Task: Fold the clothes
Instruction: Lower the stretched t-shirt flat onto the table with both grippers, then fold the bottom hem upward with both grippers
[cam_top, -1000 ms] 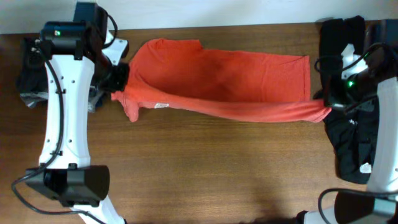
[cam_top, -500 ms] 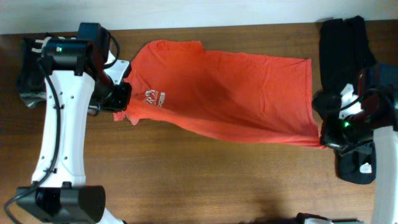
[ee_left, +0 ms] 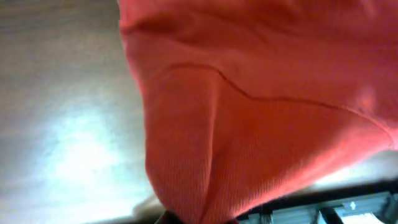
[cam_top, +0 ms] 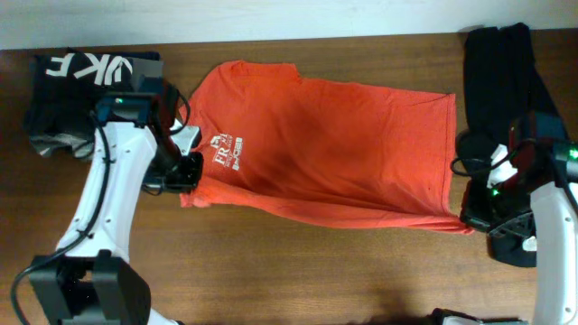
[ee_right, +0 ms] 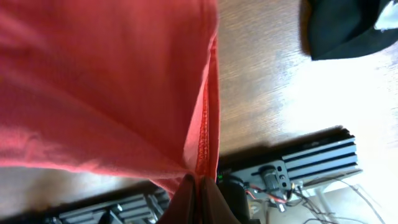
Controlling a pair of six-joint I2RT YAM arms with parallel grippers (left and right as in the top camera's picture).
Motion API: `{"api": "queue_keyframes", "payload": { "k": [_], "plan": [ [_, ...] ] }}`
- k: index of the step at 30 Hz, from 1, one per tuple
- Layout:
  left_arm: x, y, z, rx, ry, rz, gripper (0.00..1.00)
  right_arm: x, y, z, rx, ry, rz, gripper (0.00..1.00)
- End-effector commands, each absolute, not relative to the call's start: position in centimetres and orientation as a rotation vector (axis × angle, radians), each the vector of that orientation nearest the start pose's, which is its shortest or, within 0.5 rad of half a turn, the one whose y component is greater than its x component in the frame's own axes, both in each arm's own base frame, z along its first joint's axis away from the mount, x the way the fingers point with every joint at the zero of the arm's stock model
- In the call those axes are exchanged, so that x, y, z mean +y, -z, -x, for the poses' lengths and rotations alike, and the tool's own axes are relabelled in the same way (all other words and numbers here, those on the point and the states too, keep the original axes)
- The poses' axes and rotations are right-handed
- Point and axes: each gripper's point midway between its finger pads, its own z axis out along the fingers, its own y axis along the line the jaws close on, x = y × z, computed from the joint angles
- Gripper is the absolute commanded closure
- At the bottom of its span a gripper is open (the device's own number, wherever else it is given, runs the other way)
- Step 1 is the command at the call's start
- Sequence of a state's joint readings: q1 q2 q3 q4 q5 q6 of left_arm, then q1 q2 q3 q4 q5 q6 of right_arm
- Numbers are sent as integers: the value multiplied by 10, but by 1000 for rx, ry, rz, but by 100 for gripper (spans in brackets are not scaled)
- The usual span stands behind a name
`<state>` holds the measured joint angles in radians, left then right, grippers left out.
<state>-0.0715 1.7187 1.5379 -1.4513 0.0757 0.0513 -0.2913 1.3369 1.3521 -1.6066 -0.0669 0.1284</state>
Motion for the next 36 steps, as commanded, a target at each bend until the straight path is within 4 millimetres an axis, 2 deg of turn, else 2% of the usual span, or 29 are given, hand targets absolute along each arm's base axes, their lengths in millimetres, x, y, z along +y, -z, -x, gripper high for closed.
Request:
{"api": "queue_keyframes", "payload": {
  "k": [1,5,10,15,22,26,36],
  "plan": [
    [-38,-137,-300,3147,147,-164,99,-58,-178,-187,3071,-62,-735,96],
    [-39,-136,-323,3050,140,-167,99,-64,-164,-196,3032,-68,-757,96],
    [-42,-142,-364,2884,137,-169,100,-72,-156,-224,2956,-73,-713,96],
    [-48,-149,-392,2769,136,-190,99,-82,-143,-252,2920,-63,-679,96],
    [-49,-135,-392,2805,127,-196,100,-85,-123,-280,2904,-116,-664,96],
    [-49,-116,-395,2849,127,-197,99,-88,-113,-294,2891,-125,-654,96],
    [-44,-82,-401,2915,75,-192,100,-75,-96,-326,2873,-132,-552,96]
  ]
}}
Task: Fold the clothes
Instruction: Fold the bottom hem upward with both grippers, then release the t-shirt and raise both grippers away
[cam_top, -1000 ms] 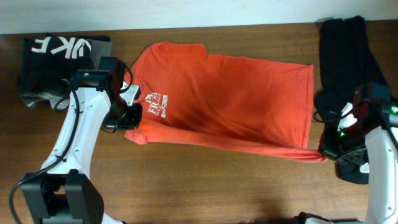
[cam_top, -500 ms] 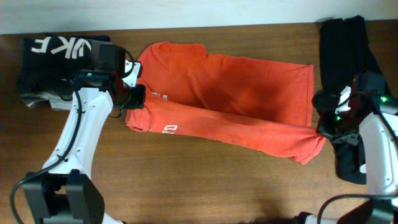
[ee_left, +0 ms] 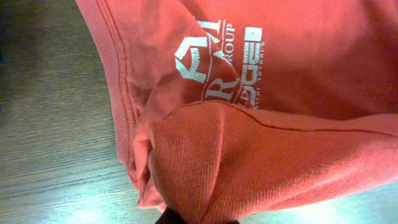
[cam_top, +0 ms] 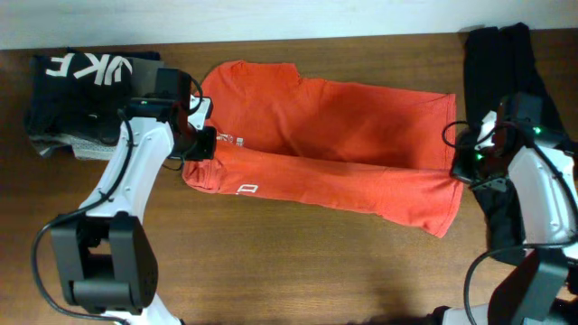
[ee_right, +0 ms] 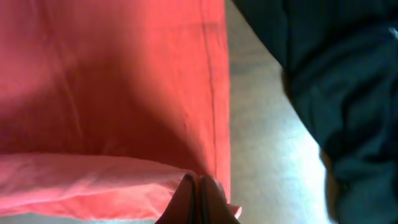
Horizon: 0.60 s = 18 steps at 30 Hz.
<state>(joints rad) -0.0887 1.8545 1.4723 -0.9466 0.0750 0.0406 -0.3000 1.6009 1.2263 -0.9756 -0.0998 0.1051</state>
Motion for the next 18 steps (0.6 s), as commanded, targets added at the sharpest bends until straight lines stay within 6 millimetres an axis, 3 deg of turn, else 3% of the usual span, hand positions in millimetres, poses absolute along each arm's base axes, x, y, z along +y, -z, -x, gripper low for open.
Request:
{"api": "queue_keyframes", "payload": {
  "k": [1,10,15,18],
  "plan": [
    [-42,-80,-402,2917,56,-190,100,-75,-92,-328,2873,-132,-551,96],
    [-37,-78,-419,2861,4,-181,99,-80,-66,-348,2872,-143,-550,96],
    [-36,-78,-419,2862,-2,-180,98,-79,-60,-352,2870,-160,-548,96],
    [-36,-78,-419,2862,-2,-180,83,-79,-61,-353,2865,-158,-548,91]
  ]
}}
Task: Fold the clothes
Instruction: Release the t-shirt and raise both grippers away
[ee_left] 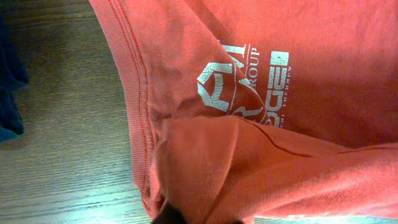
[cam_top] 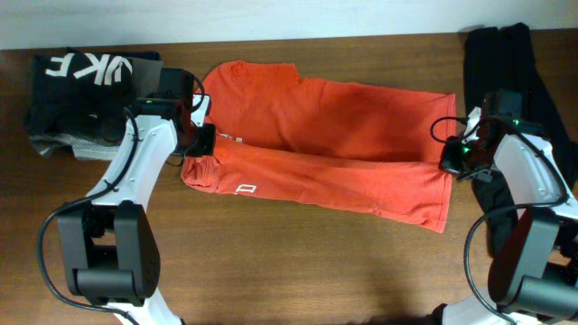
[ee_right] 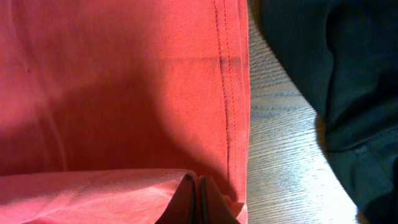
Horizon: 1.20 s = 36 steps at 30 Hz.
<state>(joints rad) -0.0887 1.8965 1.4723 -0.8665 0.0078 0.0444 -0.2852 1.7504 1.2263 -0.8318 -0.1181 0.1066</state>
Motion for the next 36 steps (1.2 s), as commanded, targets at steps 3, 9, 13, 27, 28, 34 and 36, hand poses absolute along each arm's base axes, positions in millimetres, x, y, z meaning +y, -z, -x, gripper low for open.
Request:
{"api": "queue_keyframes", "payload": {
  "k": [3,9,13,27,28,34,36],
  "plan": [
    [-36,-78,-419,2862,-2,-180,62,-79,-61,-354,2862,-159,-546,53],
    [-27,-79,-420,2859,-62,-164,37,-80,-70,-357,2858,-158,-545,30],
    [-22,-95,-431,2827,-30,-135,34,-80,-97,-365,2853,-168,-494,30],
    [-89,-245,-534,2349,240,-370,23,-84,-233,-408,2645,-150,-248,28],
    [-92,-242,-542,2338,241,-375,23,-84,-232,-408,2648,-151,-248,29],
    [-120,-219,-598,2211,287,-431,23,-81,-229,-402,2676,-161,-254,29],
    [-132,-207,-613,2173,299,-449,23,-81,-228,-399,2689,-164,-257,28]
  ]
}}
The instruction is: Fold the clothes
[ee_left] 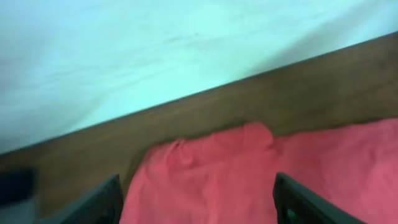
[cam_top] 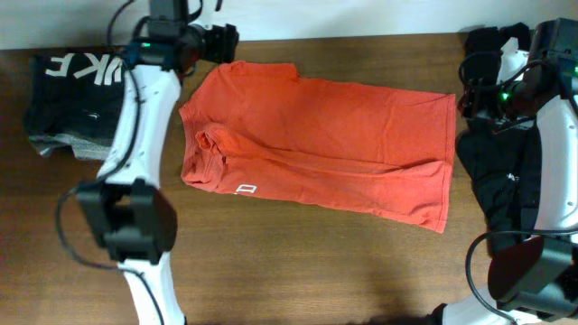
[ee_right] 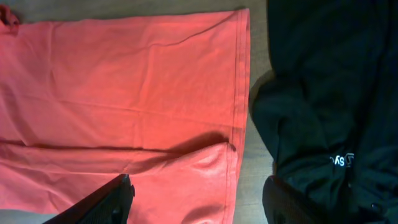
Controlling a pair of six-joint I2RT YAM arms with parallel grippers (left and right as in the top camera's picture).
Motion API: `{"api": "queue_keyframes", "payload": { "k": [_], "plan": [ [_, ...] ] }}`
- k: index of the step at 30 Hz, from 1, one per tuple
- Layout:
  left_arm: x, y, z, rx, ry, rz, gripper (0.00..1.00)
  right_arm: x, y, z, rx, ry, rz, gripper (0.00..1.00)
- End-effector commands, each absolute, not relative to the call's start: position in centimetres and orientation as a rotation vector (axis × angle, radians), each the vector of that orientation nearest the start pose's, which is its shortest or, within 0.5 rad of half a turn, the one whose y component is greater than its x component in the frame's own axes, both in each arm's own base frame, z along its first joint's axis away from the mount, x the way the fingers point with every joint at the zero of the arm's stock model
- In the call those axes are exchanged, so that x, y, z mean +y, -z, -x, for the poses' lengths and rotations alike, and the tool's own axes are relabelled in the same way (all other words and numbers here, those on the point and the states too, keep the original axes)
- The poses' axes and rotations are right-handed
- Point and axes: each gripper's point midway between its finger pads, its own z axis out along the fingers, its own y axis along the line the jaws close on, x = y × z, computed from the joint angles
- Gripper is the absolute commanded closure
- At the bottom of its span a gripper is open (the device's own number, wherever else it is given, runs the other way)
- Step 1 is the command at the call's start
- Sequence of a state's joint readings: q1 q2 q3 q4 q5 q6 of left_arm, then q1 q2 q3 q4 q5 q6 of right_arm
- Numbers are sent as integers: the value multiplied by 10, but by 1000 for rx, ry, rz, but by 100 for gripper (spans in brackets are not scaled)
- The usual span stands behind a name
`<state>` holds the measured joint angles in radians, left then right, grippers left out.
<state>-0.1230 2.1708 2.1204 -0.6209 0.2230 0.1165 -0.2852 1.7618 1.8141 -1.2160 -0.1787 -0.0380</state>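
Observation:
The orange T-shirt [cam_top: 316, 144] lies flat across the table, its near long edge folded up over the body, and a bunched sleeve [cam_top: 209, 144] at the left. My left gripper [cam_top: 221, 42] hangs open above the table's back edge by the collar; in the left wrist view its fingers [ee_left: 102, 202] stand wide apart over the shirt's collar end [ee_left: 211, 168]. My right gripper [cam_top: 474, 90] is open off the shirt's far right corner; in the right wrist view the hem [ee_right: 239, 93] and fold [ee_right: 205, 162] show between its fingers [ee_right: 112, 199].
A pile of black clothes [cam_top: 506, 135] lies along the right side of the table, close to the shirt's hem, and shows in the right wrist view as black cloth [ee_right: 323, 112]. At the back left sits a folded black shirt with white letters [cam_top: 81, 72] on grey cloth [cam_top: 54, 144].
Both grippers were shut on the folded edge, left at the sleeve and right at the hem. Now both are open, empty and farther back, and the fold lies on the shirt.
Both grippers first held the shirt's near edge lifted, one at each end. At the following two moments that edge was over the shirt's middle, still gripped. Now it rests there as a fold, and both grippers are open near the table's back.

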Motion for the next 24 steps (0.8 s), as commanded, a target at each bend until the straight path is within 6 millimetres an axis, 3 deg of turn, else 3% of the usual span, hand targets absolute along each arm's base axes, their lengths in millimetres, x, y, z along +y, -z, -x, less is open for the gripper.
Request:
{"api": "queue_keyframes", "payload": {
  "k": [1,7,17,20,24],
  "plan": [
    [-137,-201,-617,2163,302,-457,23,-80,-227,-398,2694,-166,-258,29],
    [-154,-157,-639,2147,306,-478,23,-79,-225,-394,2715,-172,-263,29],
    [-132,-90,-655,2214,135,-481,23,-80,-224,-392,2724,-160,-257,29],
    [-125,-77,-659,2224,127,-469,24,-82,-224,-391,2726,-148,-260,29],
    [-117,-75,-664,2213,119,-454,24,-82,-224,-391,2726,-146,-260,29]
  ]
}}
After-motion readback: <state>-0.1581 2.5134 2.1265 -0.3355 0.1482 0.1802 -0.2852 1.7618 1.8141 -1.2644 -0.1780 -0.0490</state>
